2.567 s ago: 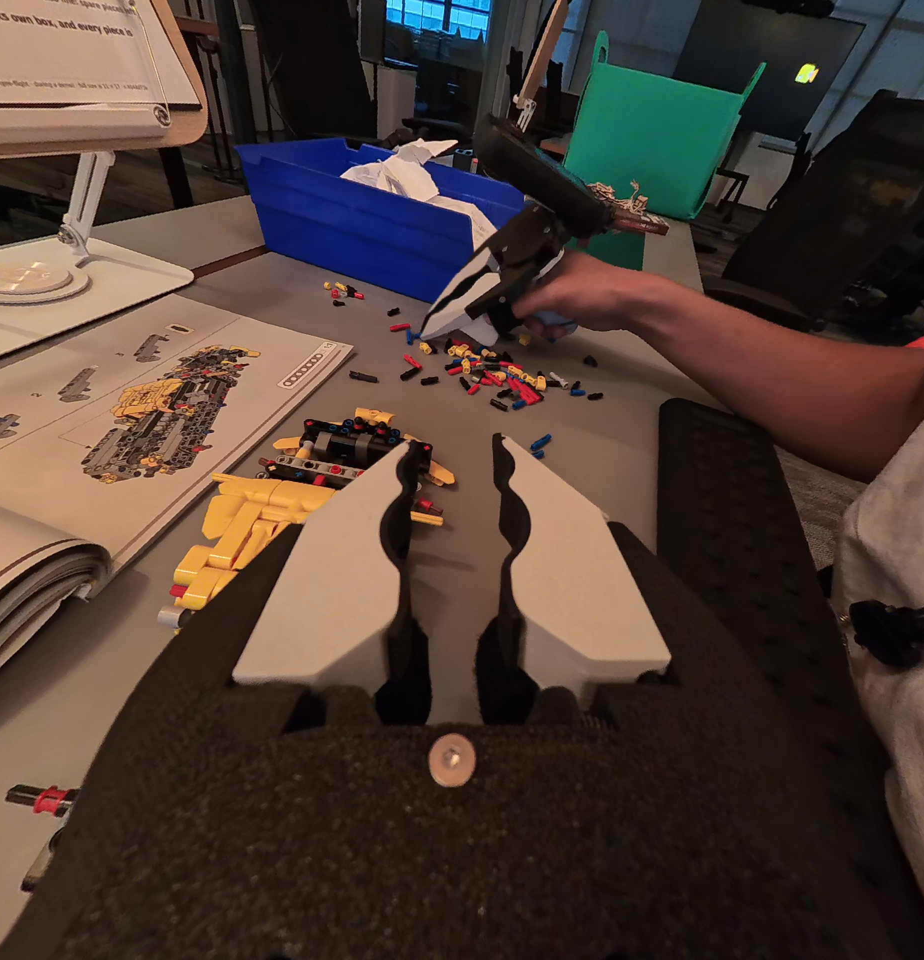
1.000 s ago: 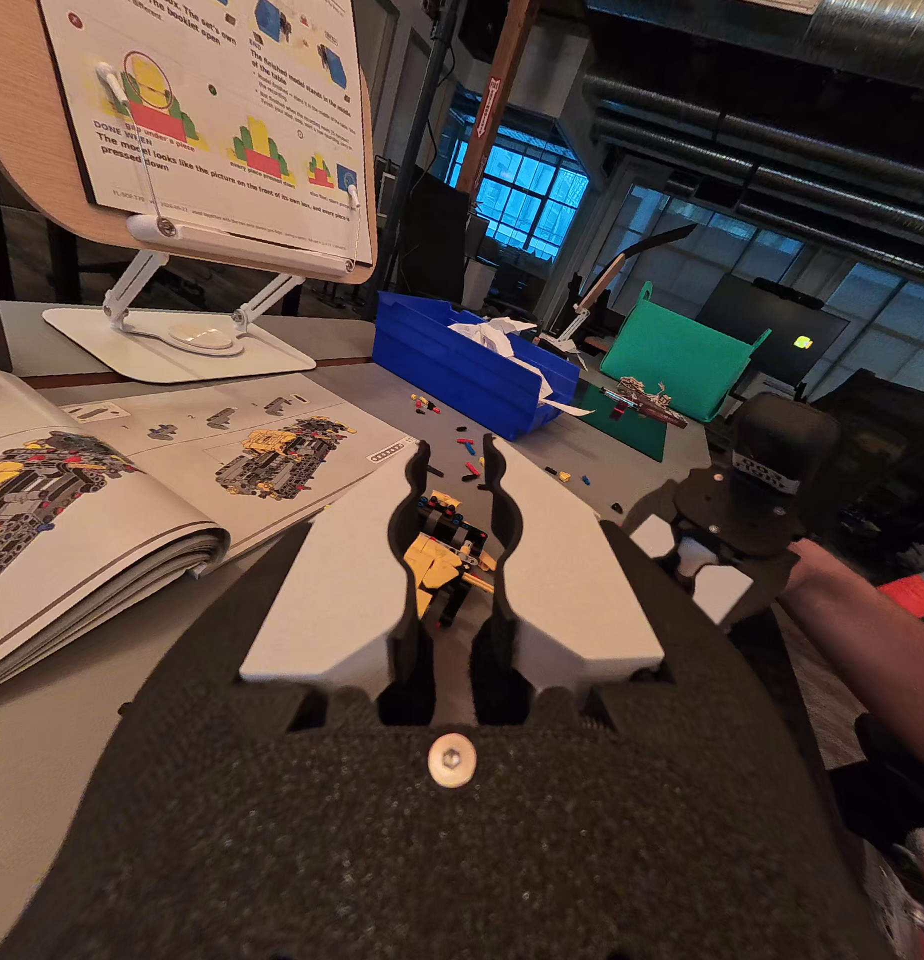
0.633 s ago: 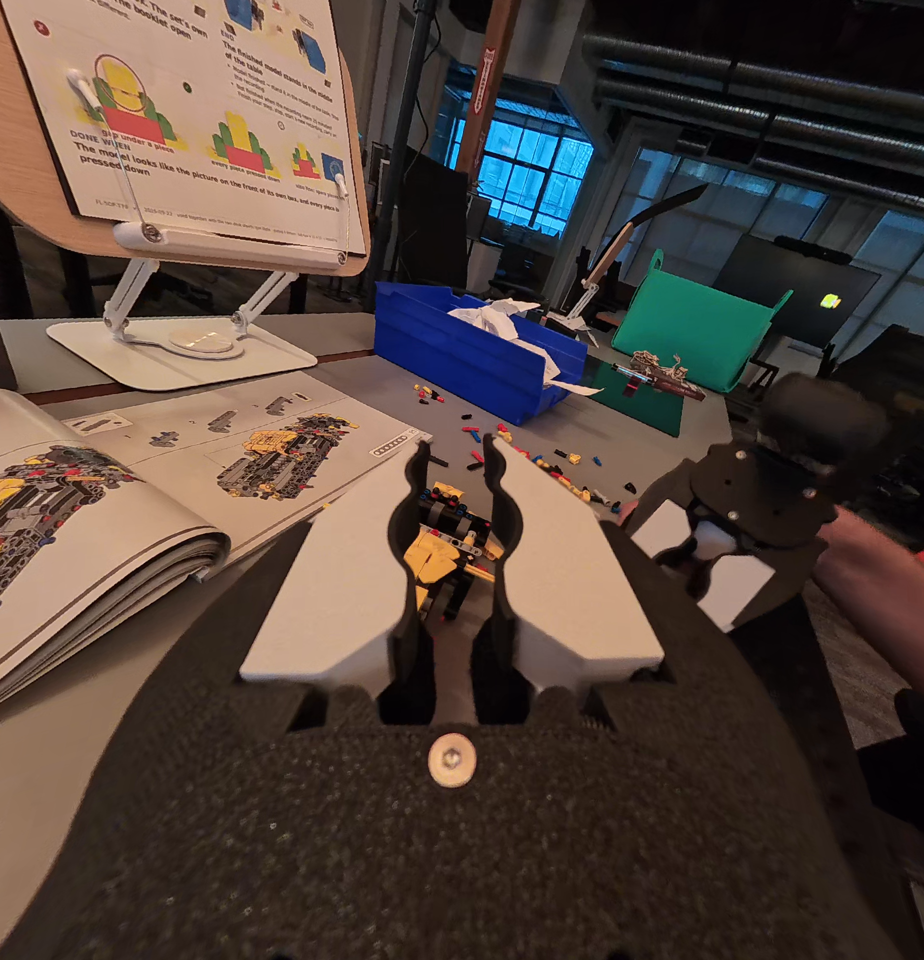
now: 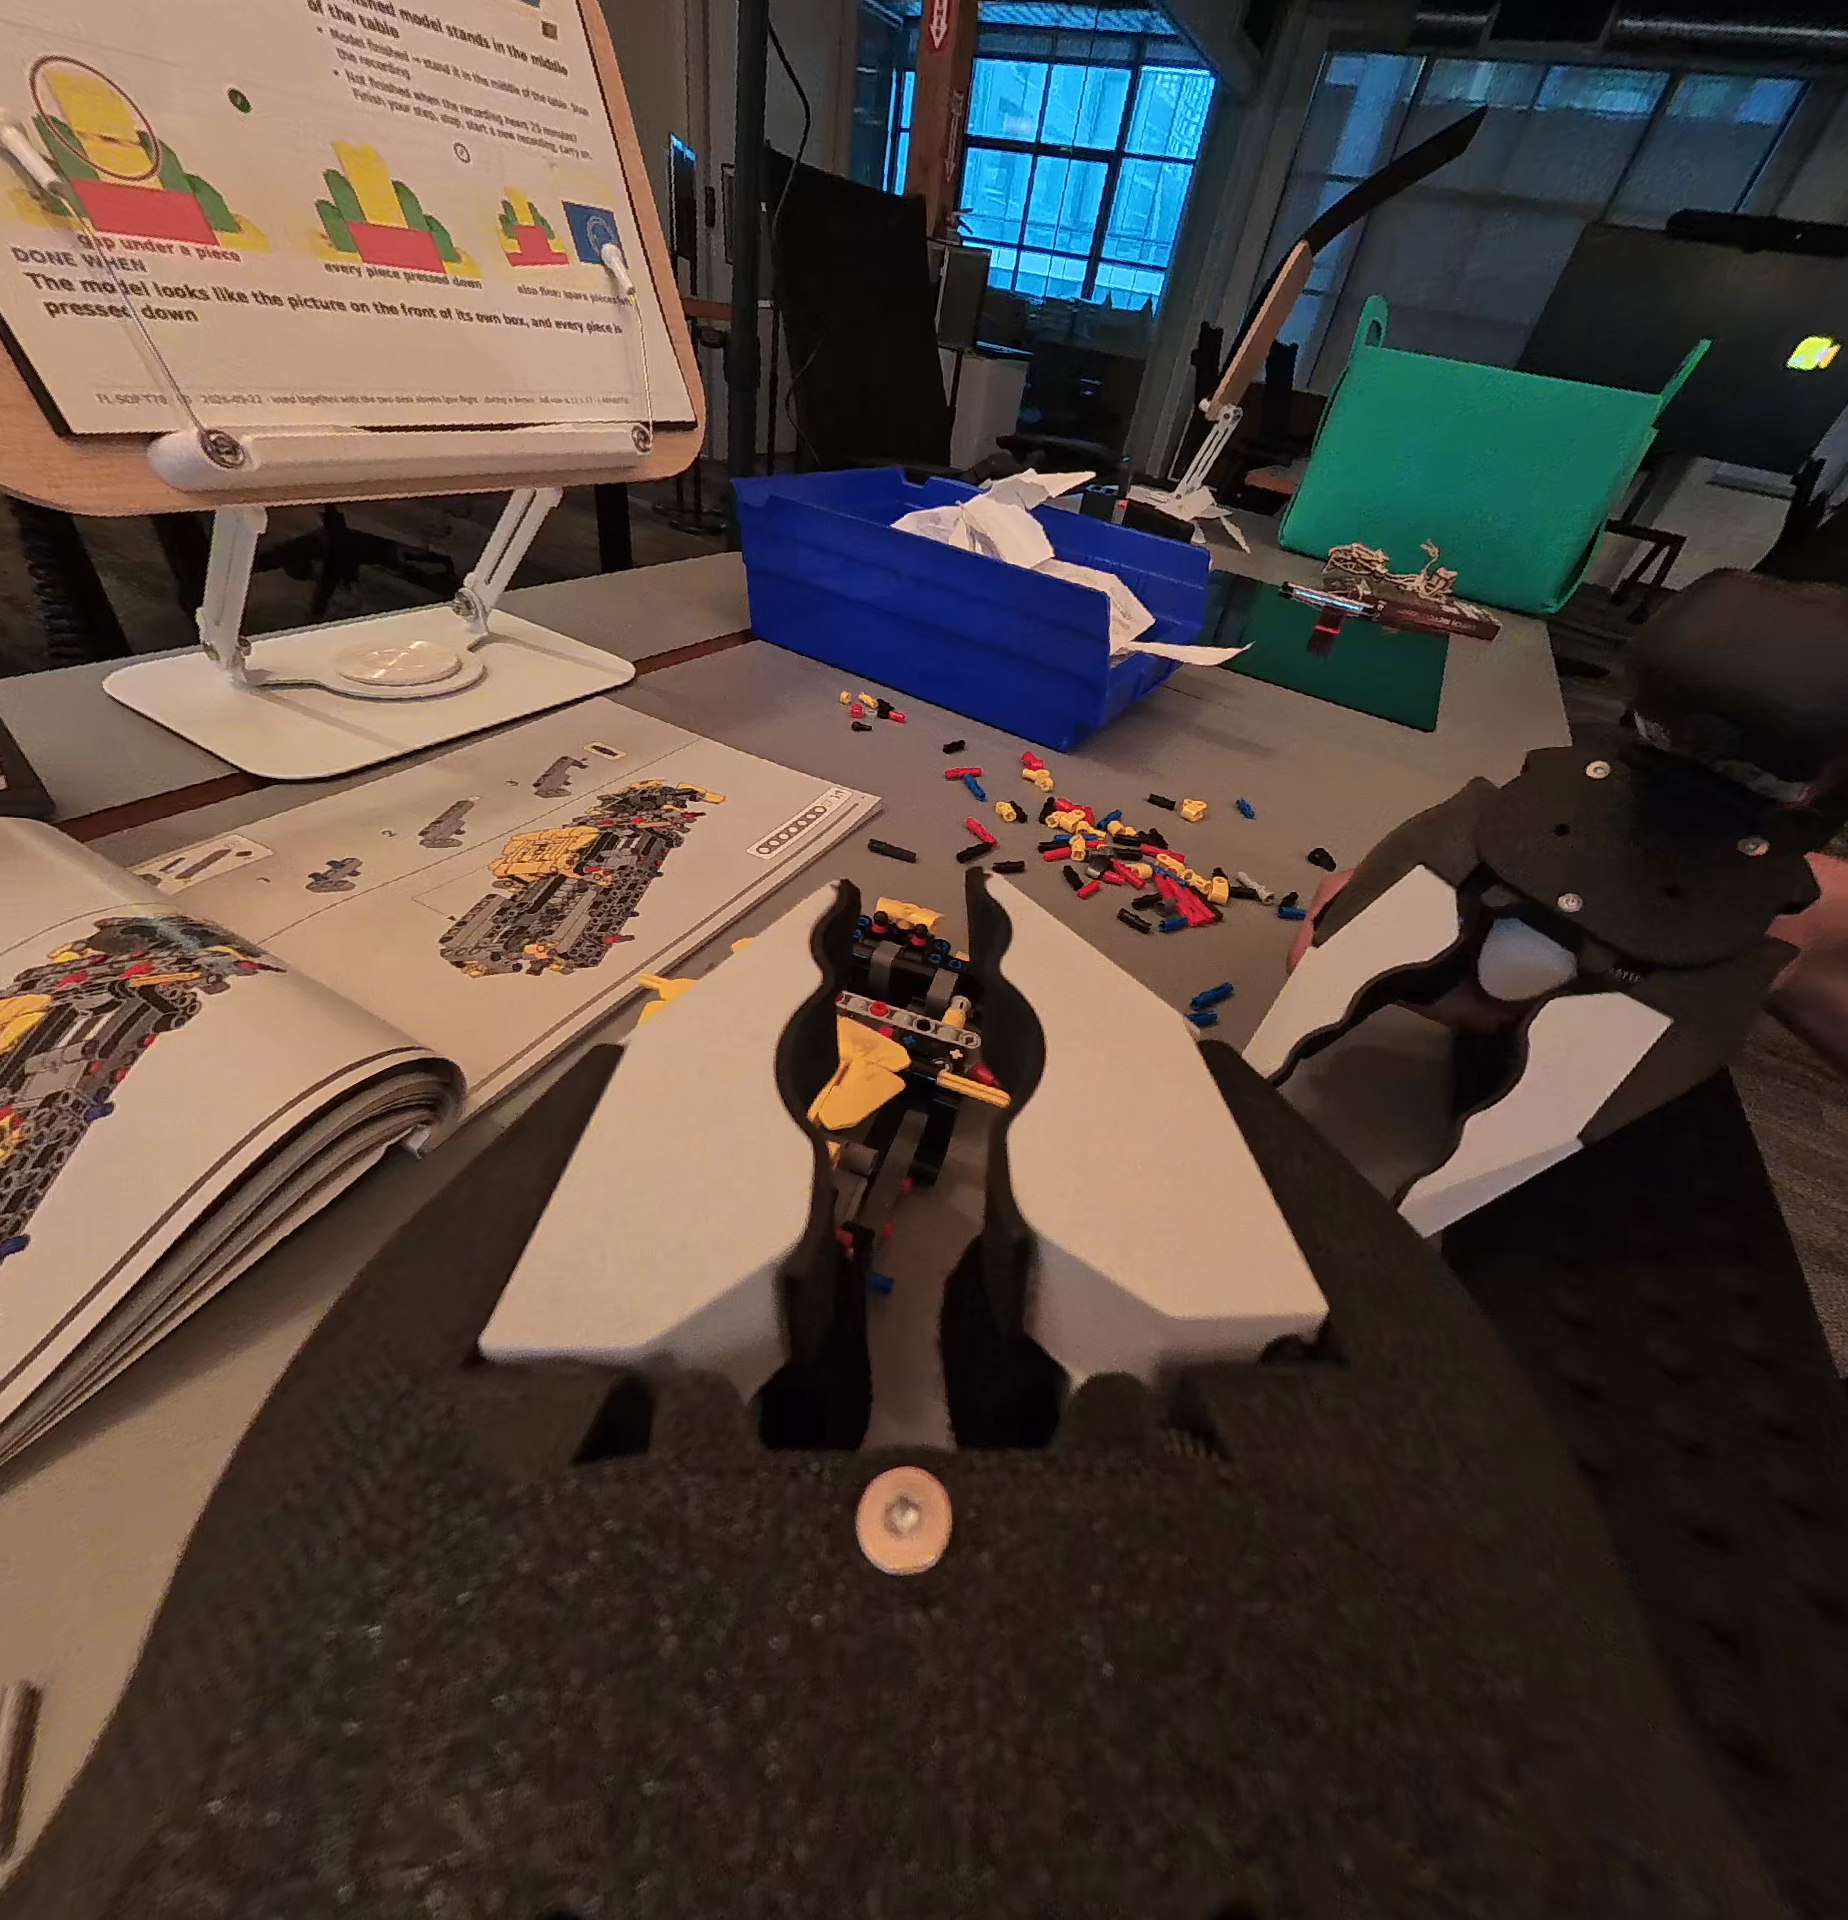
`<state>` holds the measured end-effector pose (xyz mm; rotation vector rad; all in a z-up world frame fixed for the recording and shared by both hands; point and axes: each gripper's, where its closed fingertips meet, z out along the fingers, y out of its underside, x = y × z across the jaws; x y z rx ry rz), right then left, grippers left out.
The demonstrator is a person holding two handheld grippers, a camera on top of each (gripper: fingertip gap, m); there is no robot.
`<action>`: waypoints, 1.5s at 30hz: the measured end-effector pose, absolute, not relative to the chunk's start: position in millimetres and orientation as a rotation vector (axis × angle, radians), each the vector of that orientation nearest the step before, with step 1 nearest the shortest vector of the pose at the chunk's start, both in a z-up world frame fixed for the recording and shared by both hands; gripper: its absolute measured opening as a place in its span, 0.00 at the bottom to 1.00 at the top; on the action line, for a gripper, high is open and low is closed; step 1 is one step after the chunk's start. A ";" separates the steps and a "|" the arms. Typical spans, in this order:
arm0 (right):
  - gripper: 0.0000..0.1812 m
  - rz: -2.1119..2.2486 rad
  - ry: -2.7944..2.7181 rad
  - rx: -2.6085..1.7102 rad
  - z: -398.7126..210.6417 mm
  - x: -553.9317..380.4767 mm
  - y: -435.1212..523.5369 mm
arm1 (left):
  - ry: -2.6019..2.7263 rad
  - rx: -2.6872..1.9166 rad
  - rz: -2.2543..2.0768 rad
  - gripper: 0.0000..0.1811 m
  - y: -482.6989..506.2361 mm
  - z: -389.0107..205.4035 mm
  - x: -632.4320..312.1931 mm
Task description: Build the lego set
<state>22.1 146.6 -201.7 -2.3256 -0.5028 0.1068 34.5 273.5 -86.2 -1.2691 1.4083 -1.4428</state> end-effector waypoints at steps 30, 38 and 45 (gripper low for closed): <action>0.17 0.181 -0.524 -2.298 -207.0 19.2 171.3 | 1.462 -1.237 -1.378 0.11 267.3 -91.4 35.7; 0.15 0.201 -0.529 -2.254 -188.8 35.8 165.0 | 1.498 -1.226 -1.363 0.11 262.0 -95.0 36.8; 0.05 0.136 -0.682 -2.291 -211.0 40.6 170.5 | 1.602 -1.181 -1.384 0.10 243.6 -102.6 34.7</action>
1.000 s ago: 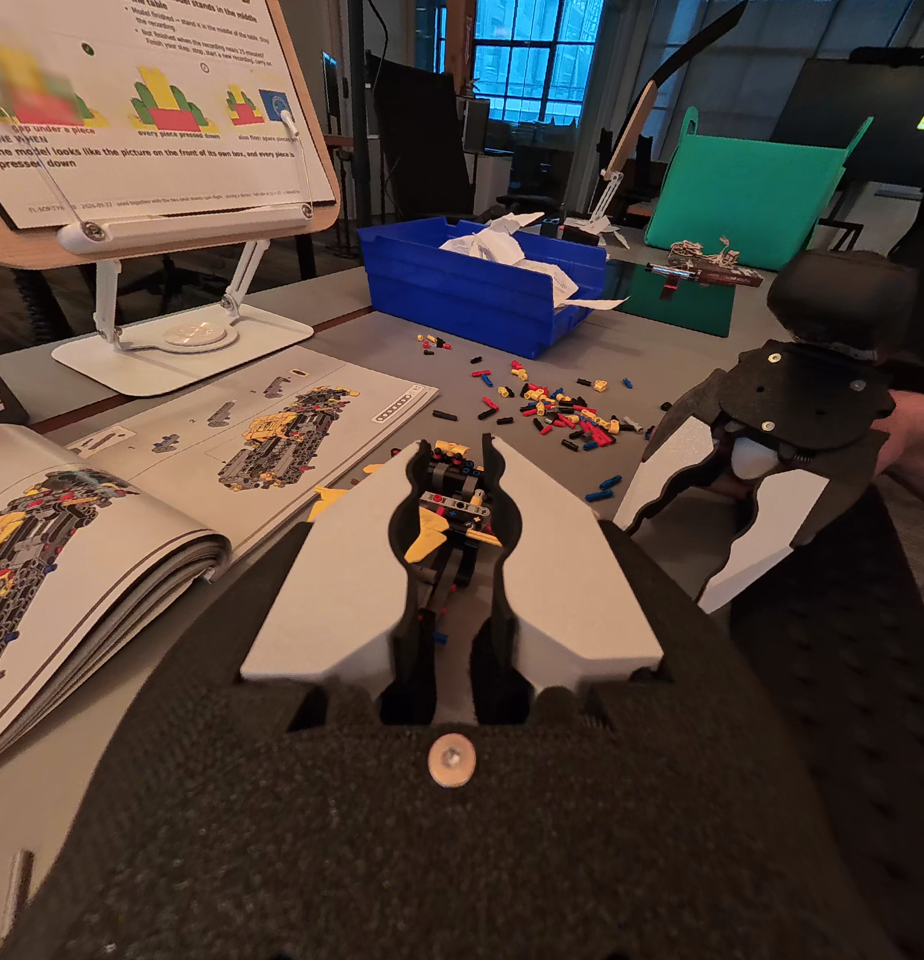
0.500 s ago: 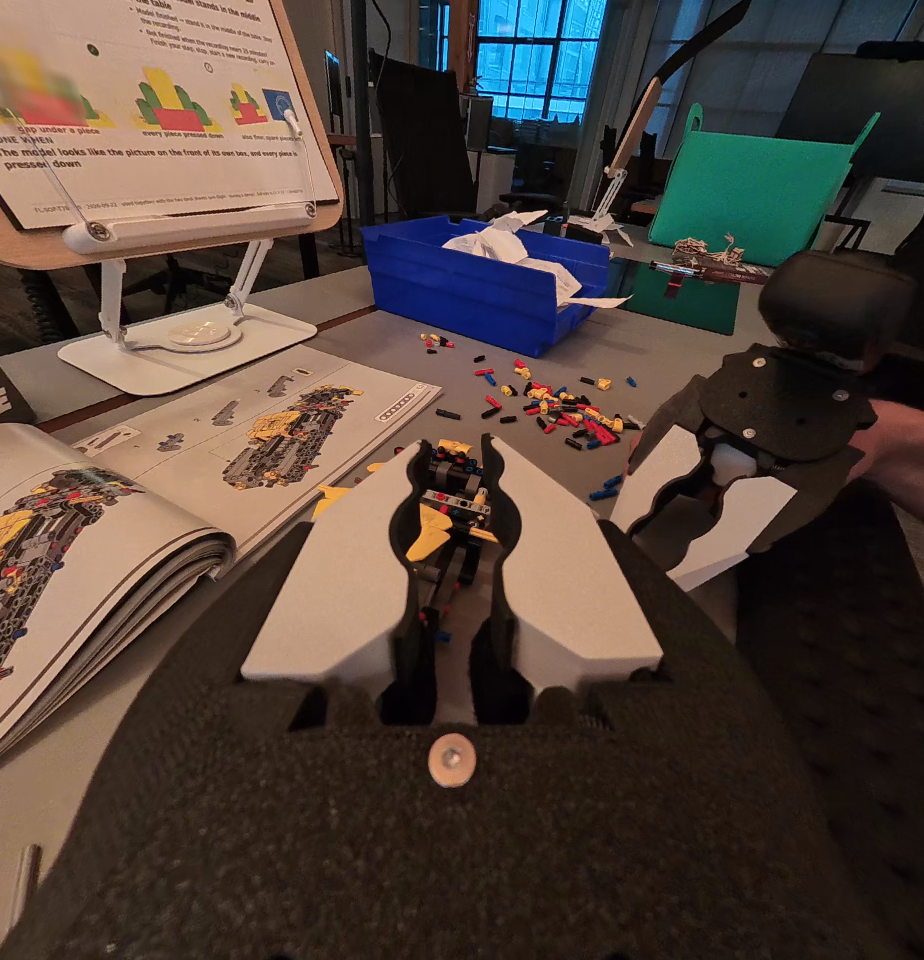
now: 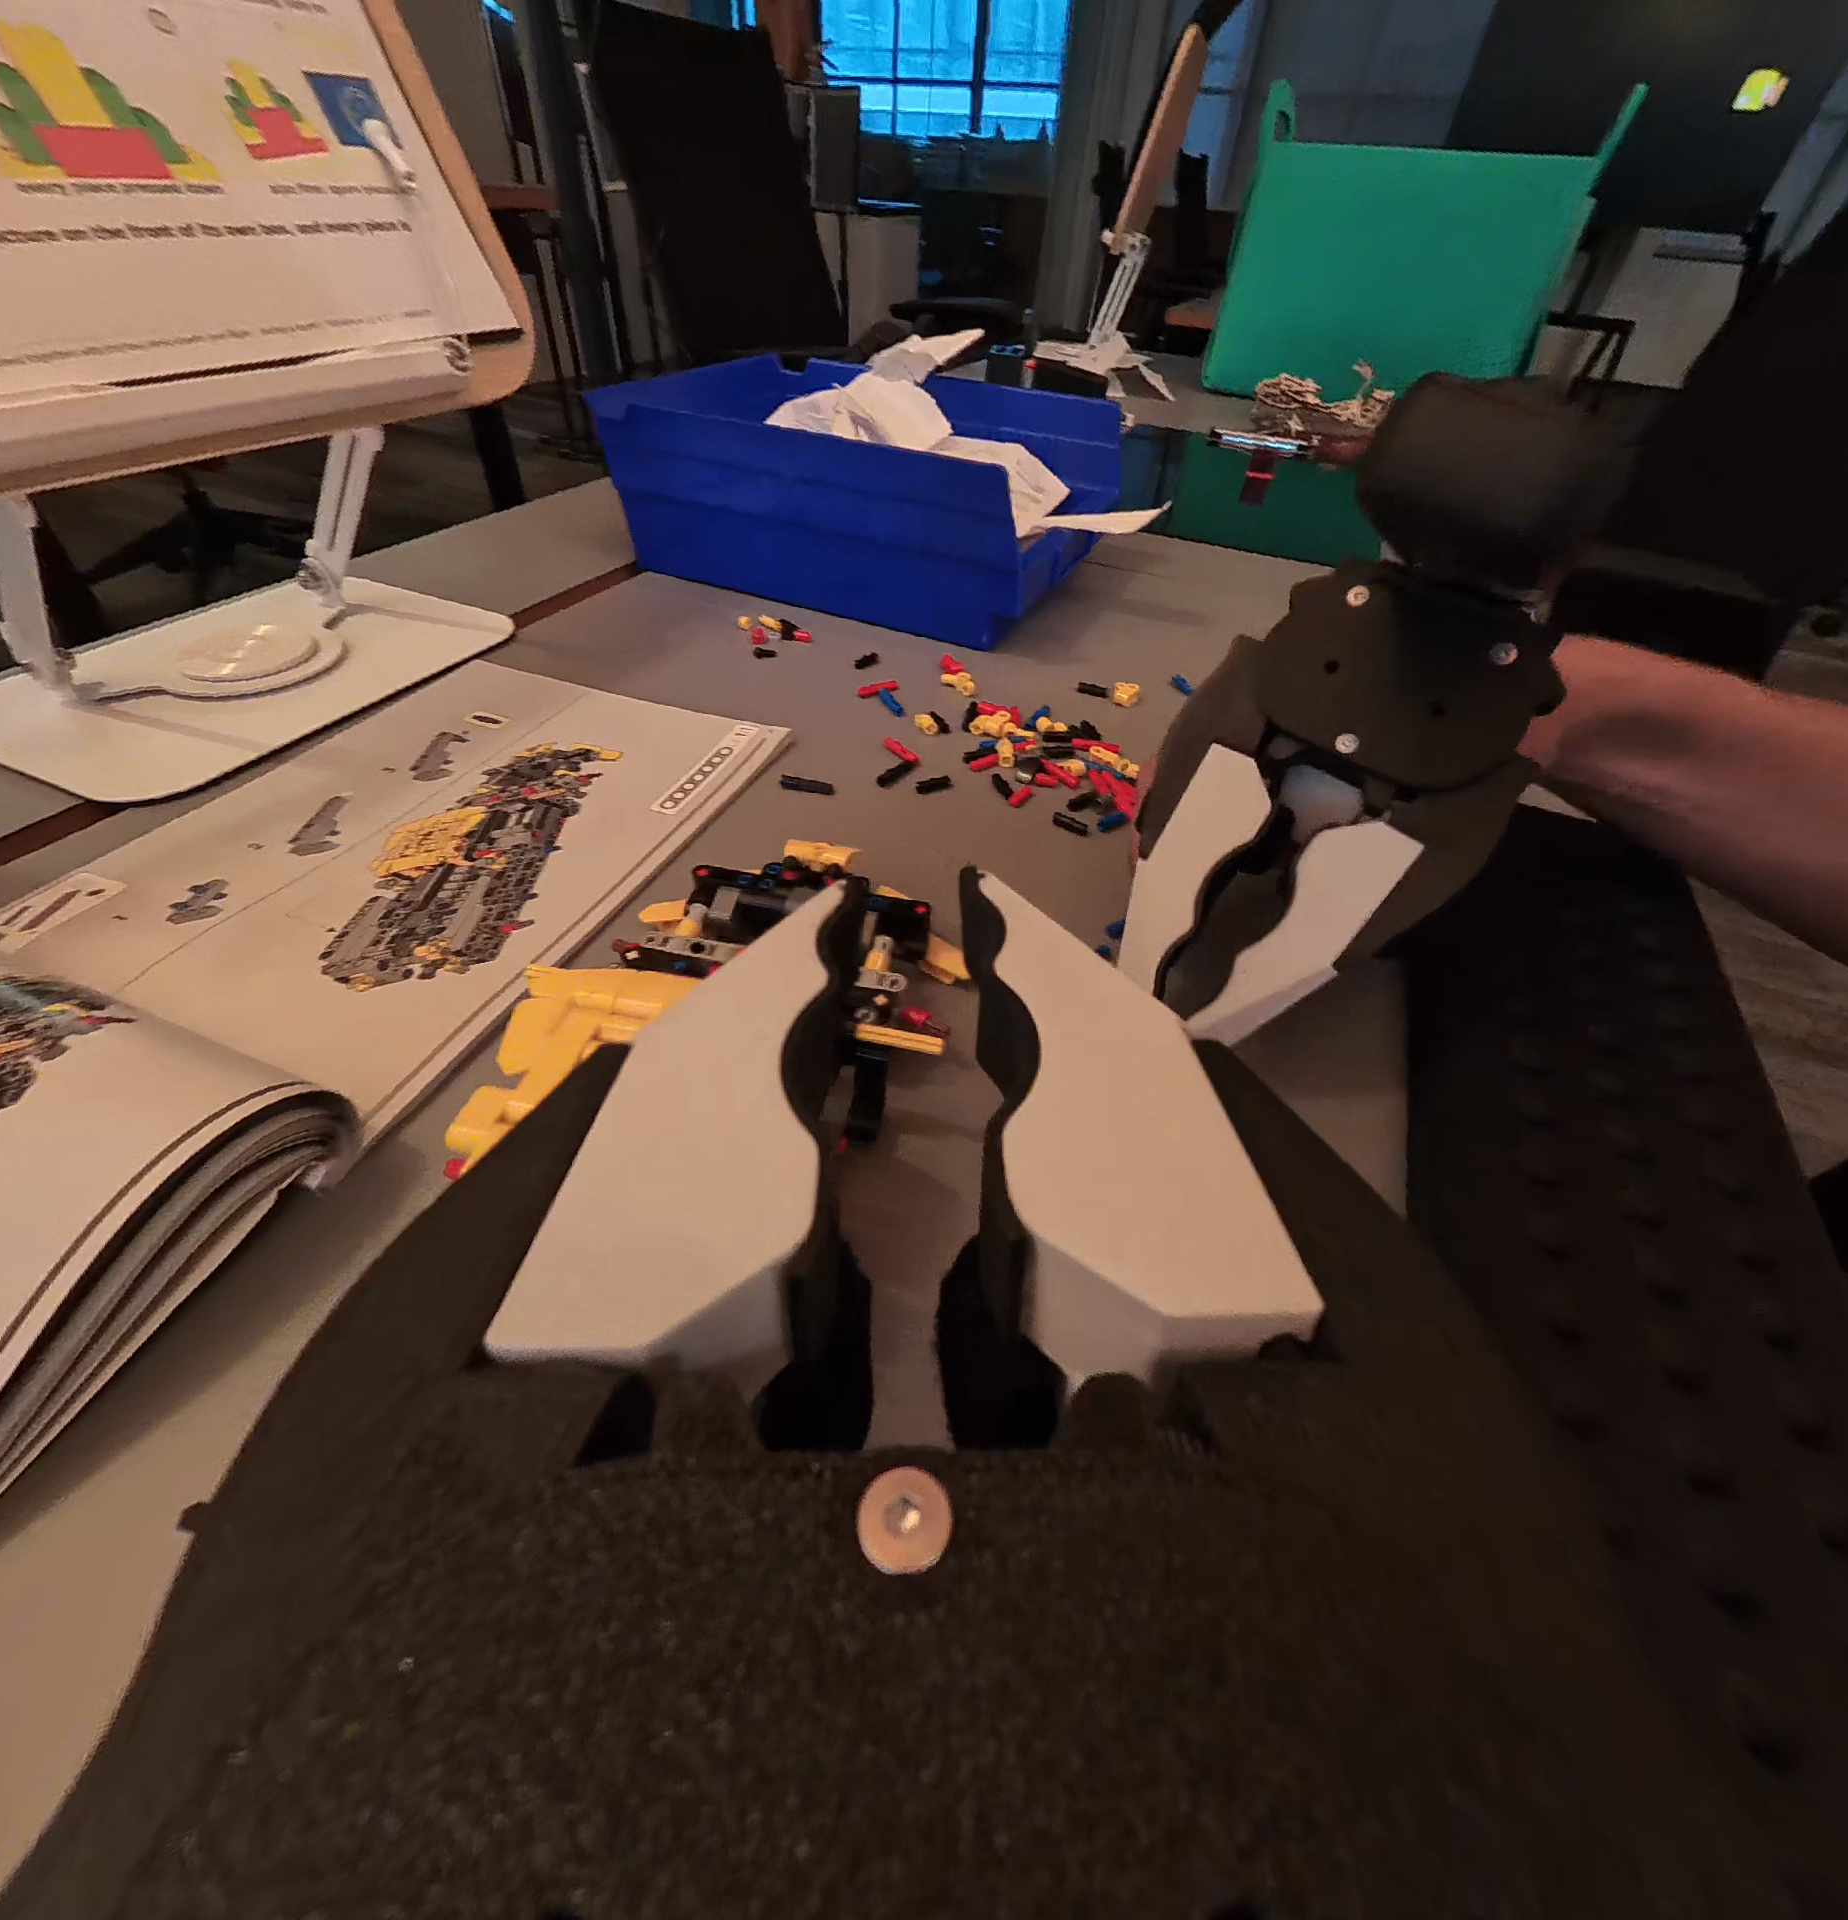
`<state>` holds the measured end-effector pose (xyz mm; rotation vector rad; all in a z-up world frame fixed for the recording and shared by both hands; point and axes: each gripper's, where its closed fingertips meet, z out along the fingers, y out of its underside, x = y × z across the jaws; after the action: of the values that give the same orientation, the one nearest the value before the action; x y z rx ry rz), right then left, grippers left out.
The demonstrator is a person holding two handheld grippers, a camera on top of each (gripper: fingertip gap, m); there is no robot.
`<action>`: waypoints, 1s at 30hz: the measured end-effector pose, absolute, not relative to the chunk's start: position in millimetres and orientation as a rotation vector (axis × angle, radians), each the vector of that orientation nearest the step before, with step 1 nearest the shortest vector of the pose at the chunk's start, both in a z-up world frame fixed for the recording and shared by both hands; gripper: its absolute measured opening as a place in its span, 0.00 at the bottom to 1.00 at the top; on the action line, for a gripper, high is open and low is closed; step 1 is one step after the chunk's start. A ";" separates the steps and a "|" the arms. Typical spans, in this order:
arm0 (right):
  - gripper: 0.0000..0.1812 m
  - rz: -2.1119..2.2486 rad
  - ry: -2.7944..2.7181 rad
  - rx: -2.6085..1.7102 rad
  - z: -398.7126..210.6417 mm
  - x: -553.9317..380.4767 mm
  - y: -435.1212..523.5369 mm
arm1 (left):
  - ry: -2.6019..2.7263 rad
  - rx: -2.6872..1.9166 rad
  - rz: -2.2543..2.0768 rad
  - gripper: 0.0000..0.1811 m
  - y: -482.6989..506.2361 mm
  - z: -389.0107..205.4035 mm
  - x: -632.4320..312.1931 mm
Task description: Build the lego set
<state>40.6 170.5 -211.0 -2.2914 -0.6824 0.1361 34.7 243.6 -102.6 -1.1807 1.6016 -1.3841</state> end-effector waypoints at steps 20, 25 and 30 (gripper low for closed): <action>0.04 0.301 -0.625 -1.967 -88.7 -1.9 177.4 | 1.844 -0.853 -1.670 0.07 168.4 -92.3 -2.1; 0.04 0.395 -0.632 -2.005 -90.8 -8.5 173.3 | 1.847 -0.822 -1.655 0.06 162.5 -92.6 -2.4; 0.04 0.548 -0.550 -1.985 -90.8 0.8 166.9 | 1.789 -0.822 -1.683 0.07 164.8 -85.1 -2.4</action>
<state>0.8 166.9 -90.8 -1.9854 -0.5505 0.5479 -2.4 164.8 -85.1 -0.8221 1.7894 -1.6831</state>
